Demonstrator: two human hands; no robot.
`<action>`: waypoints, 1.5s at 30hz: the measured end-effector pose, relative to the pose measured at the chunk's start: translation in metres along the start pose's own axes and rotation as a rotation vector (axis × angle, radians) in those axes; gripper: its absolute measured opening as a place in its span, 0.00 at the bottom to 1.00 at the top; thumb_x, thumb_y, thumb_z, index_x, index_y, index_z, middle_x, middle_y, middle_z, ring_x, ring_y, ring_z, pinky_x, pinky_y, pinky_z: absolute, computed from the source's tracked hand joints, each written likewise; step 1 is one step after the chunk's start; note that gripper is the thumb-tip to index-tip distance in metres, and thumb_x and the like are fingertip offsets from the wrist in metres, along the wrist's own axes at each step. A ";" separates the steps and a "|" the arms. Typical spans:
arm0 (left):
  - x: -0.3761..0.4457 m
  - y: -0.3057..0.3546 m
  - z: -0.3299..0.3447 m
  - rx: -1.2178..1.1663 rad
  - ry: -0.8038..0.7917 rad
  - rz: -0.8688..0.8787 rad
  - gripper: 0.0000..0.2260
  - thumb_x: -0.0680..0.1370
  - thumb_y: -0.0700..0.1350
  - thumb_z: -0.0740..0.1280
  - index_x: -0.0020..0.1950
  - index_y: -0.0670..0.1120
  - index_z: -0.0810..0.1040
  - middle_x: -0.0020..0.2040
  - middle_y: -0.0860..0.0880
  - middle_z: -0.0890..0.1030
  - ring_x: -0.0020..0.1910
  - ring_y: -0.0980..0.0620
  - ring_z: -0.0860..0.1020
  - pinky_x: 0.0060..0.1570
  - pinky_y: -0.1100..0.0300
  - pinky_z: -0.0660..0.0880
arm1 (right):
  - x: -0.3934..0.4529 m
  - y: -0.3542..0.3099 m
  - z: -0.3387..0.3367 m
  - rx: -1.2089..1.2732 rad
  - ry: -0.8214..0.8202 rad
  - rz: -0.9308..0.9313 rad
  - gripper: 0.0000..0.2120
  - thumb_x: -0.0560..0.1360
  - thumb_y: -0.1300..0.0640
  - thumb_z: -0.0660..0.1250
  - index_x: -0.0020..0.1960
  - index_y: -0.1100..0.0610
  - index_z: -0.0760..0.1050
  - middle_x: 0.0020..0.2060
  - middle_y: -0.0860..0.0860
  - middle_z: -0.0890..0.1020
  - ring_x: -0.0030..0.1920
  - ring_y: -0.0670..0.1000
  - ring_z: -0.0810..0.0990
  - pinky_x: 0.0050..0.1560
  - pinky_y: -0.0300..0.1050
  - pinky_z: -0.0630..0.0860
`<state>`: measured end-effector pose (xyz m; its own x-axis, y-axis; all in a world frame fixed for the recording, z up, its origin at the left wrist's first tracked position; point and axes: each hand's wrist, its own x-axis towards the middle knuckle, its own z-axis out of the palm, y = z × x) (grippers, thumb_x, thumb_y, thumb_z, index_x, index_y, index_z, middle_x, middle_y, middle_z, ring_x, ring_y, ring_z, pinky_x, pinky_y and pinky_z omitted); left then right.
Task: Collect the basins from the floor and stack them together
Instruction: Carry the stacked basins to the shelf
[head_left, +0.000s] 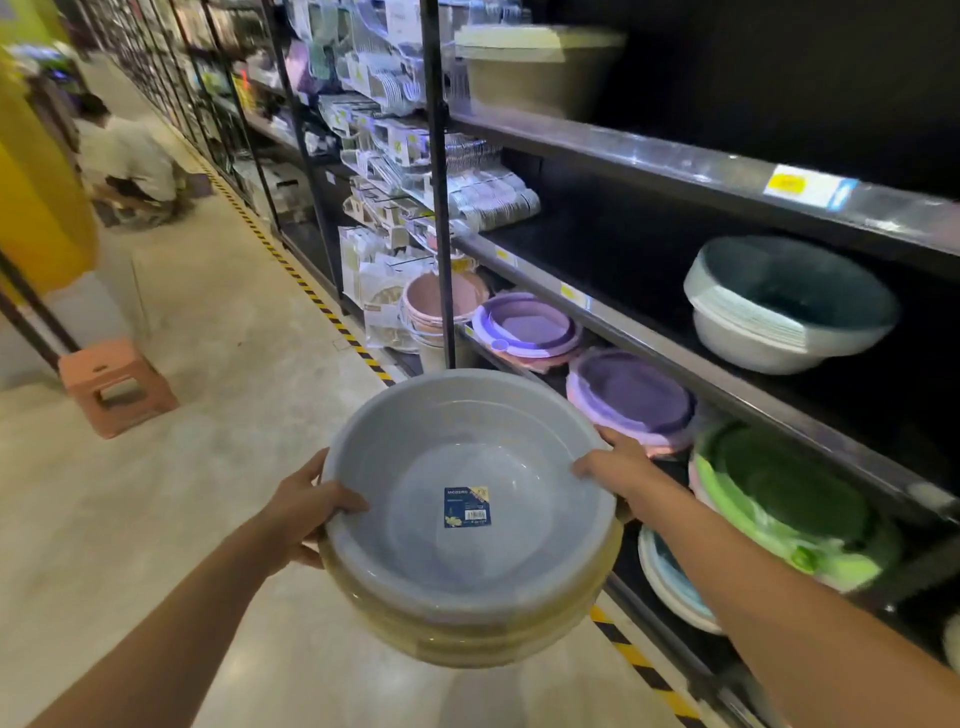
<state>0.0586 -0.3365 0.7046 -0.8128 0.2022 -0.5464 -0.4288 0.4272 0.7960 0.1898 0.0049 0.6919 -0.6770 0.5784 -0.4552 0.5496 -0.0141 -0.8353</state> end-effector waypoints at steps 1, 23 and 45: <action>0.018 0.007 0.001 -0.003 -0.004 0.005 0.30 0.54 0.45 0.74 0.52 0.69 0.78 0.46 0.45 0.82 0.31 0.43 0.79 0.30 0.49 0.79 | 0.019 -0.004 0.003 -0.002 0.001 -0.006 0.29 0.69 0.63 0.70 0.68 0.48 0.72 0.46 0.49 0.80 0.45 0.54 0.80 0.35 0.44 0.75; 0.478 0.045 0.078 0.100 -0.167 0.157 0.40 0.60 0.48 0.75 0.68 0.71 0.68 0.58 0.59 0.82 0.53 0.51 0.82 0.47 0.46 0.82 | 0.414 0.040 0.120 0.076 0.229 0.134 0.37 0.70 0.64 0.75 0.73 0.42 0.68 0.60 0.47 0.82 0.59 0.53 0.81 0.64 0.58 0.75; 0.787 -0.136 0.330 0.203 -0.345 0.177 0.38 0.61 0.42 0.77 0.64 0.72 0.72 0.50 0.61 0.85 0.43 0.55 0.84 0.31 0.57 0.81 | 0.681 0.347 0.115 0.100 0.486 0.253 0.32 0.69 0.60 0.75 0.69 0.42 0.73 0.54 0.48 0.82 0.53 0.55 0.81 0.58 0.59 0.79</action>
<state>-0.3923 0.0551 0.0808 -0.6730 0.5556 -0.4882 -0.1802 0.5170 0.8368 -0.1361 0.3002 0.0567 -0.2134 0.8560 -0.4709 0.6004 -0.2653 -0.7544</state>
